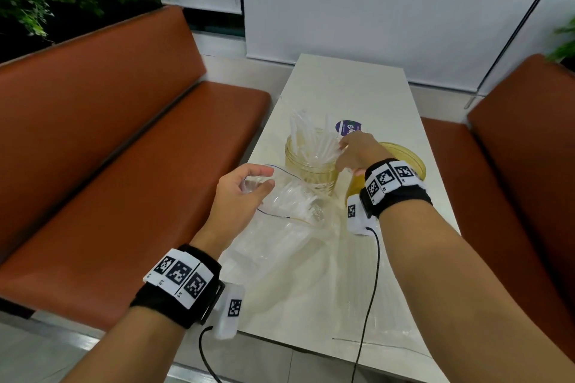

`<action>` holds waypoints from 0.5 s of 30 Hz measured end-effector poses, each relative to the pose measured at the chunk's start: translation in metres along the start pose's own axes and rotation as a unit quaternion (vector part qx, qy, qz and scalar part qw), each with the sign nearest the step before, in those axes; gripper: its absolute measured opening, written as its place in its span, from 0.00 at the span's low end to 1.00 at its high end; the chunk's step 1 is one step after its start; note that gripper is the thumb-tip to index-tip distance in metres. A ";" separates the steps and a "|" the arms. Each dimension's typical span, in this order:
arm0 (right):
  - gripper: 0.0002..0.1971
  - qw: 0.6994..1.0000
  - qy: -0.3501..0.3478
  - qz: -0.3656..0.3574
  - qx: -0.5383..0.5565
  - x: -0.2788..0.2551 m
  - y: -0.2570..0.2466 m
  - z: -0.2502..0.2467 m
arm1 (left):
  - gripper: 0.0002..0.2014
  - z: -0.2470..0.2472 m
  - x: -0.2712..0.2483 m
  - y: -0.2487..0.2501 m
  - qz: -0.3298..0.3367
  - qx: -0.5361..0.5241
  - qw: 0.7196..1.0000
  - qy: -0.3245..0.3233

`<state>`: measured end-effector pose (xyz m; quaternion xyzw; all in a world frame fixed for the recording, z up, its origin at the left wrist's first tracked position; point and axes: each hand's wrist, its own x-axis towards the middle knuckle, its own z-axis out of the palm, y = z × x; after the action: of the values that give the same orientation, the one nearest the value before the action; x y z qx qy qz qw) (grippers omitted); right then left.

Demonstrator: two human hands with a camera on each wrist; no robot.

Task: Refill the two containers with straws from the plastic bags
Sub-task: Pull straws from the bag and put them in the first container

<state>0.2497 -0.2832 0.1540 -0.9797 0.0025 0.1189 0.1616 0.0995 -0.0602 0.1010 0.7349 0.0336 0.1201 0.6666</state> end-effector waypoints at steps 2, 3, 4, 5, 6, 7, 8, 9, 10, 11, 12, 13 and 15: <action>0.23 0.997 0.063 -0.001 0.036 -0.001 0.005 0.012 | 0.08 0.000 0.000 0.000 0.001 0.000 1.000 -0.002; 0.23 0.995 0.094 -0.003 0.044 -0.001 0.007 0.018 | 0.08 0.000 0.000 -0.001 0.000 0.000 1.000 -0.002; 0.24 0.992 0.113 -0.001 0.050 -0.001 0.008 0.022 | 0.08 0.000 0.000 -0.002 -0.001 0.000 1.000 -0.002; 0.25 0.990 0.127 0.002 0.060 -0.001 0.009 0.025 | 0.08 0.000 -0.001 -0.002 -0.002 0.000 1.000 -0.002; 0.27 0.988 0.138 0.008 0.071 -0.002 0.010 0.025 | 0.08 0.000 -0.001 -0.003 -0.003 0.000 1.000 -0.001; 0.30 0.985 0.152 0.014 0.078 -0.003 0.011 0.024 | 0.08 -0.001 -0.002 -0.004 -0.003 0.000 1.000 0.000; 0.32 0.982 0.167 0.020 0.080 -0.005 0.013 0.021 | 0.08 -0.001 -0.002 -0.004 -0.004 0.000 1.000 0.000; 0.33 0.980 0.181 0.023 0.078 -0.007 0.014 0.015 | 0.08 -0.001 -0.003 -0.004 -0.004 -0.001 1.000 0.000; 0.31 0.978 0.192 0.022 0.074 -0.008 0.015 0.008 | 0.08 -0.002 -0.003 -0.004 -0.006 -0.001 1.000 -0.001; 0.28 0.977 0.199 0.018 0.068 -0.008 0.015 0.000 | 0.08 -0.002 -0.003 -0.003 -0.008 0.000 1.000 -0.002; 0.23 0.977 0.204 0.014 0.056 -0.009 0.014 -0.010 | 0.08 -0.002 -0.004 -0.003 -0.009 0.001 1.000 -0.002; 0.18 0.977 0.211 0.011 0.041 -0.008 0.013 -0.020 | 0.08 -0.002 -0.004 -0.001 -0.009 0.004 1.000 -0.003; 0.08 0.972 0.233 -0.003 0.021 -0.008 0.010 -0.040 | 0.08 -0.002 -0.003 0.001 -0.007 0.010 1.000 -0.007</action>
<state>0.2508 -0.3054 0.1898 -0.9767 0.0399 -0.1131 0.1778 0.0965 -0.0593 0.1014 0.7420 0.0354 0.1100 0.6603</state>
